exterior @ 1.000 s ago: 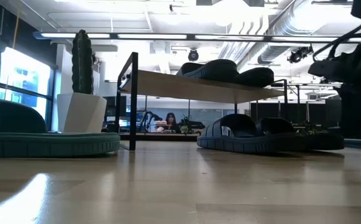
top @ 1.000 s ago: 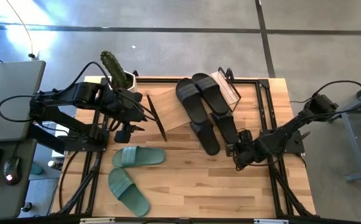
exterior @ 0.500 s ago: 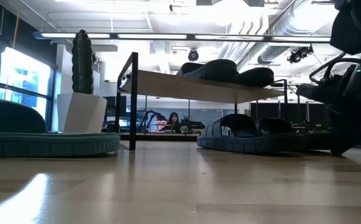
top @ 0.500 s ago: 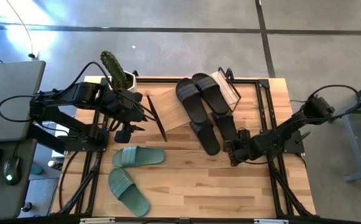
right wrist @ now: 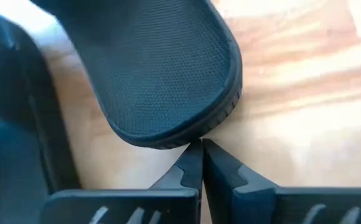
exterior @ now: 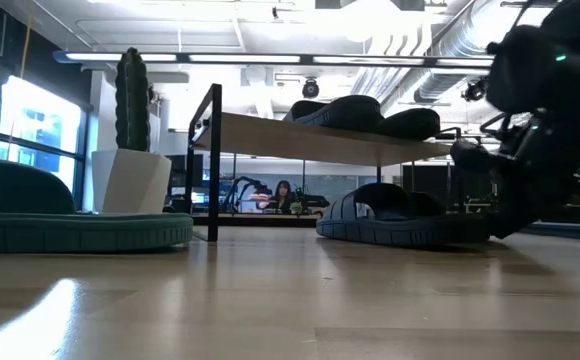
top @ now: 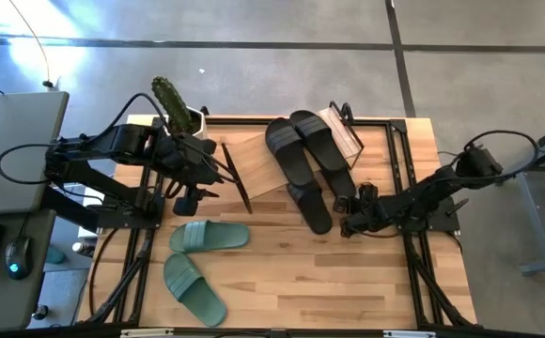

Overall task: Pick and place slides into the shelf
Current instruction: Put the black slipper under the shelf

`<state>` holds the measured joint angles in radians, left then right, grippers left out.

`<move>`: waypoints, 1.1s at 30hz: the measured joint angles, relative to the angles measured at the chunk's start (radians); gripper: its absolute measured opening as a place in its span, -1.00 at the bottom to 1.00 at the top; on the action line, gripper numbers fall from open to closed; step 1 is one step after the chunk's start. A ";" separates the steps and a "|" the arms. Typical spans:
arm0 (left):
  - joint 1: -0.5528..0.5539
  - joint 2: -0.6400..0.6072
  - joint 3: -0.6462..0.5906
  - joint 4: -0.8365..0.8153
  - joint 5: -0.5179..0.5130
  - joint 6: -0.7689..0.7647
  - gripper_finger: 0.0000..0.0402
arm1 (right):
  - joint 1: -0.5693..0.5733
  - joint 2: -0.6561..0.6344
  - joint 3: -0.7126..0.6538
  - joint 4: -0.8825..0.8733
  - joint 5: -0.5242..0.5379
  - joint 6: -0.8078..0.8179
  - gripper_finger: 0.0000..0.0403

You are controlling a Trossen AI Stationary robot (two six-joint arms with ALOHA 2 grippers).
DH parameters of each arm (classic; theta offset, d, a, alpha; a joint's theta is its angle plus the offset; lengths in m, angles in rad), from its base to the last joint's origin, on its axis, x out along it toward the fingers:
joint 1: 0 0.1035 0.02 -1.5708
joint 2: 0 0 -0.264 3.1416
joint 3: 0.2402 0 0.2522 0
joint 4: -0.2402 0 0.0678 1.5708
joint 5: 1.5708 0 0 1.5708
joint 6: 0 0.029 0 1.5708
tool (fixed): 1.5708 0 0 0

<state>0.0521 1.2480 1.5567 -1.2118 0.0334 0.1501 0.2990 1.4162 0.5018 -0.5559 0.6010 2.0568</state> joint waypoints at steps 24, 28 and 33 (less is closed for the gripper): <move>0.000 0.000 0.000 0.000 0.000 0.011 -0.18 | -0.282 -0.002 0.002 0.116 -0.013 -0.204 -1.00; 0.000 0.000 0.000 0.000 0.000 0.010 -0.18 | -0.288 -0.002 0.002 0.119 -0.028 -0.226 -1.00; 0.000 0.000 0.000 -0.001 0.000 0.010 -0.18 | -0.285 -0.002 0.002 0.097 -0.061 -0.225 -1.00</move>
<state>0.0521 1.2480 1.5570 -1.2125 0.0334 0.1604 0.0138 1.4145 0.5037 -0.4589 0.5396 1.8313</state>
